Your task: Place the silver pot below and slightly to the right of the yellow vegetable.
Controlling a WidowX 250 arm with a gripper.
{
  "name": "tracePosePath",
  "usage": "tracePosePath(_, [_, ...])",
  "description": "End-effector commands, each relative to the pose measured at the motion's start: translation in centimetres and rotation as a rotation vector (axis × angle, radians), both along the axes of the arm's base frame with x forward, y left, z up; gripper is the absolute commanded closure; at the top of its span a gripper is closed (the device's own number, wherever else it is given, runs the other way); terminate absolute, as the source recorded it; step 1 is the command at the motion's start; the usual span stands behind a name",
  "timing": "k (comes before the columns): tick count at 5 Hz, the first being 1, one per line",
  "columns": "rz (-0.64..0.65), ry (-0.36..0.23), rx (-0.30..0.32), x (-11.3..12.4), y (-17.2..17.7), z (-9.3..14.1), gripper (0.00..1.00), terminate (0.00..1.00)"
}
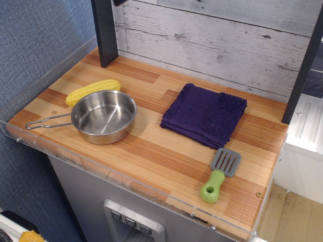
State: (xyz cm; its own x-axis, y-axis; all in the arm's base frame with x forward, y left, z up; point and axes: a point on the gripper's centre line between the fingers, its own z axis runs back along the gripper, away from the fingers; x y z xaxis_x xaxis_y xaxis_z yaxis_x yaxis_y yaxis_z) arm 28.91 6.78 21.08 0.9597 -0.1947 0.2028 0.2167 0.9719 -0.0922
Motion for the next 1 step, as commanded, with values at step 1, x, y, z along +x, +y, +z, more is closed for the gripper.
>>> tracePosePath(1, [-0.002, -0.040, 0.012, -0.84, 0.35, 1.08, 0.00, 1.00])
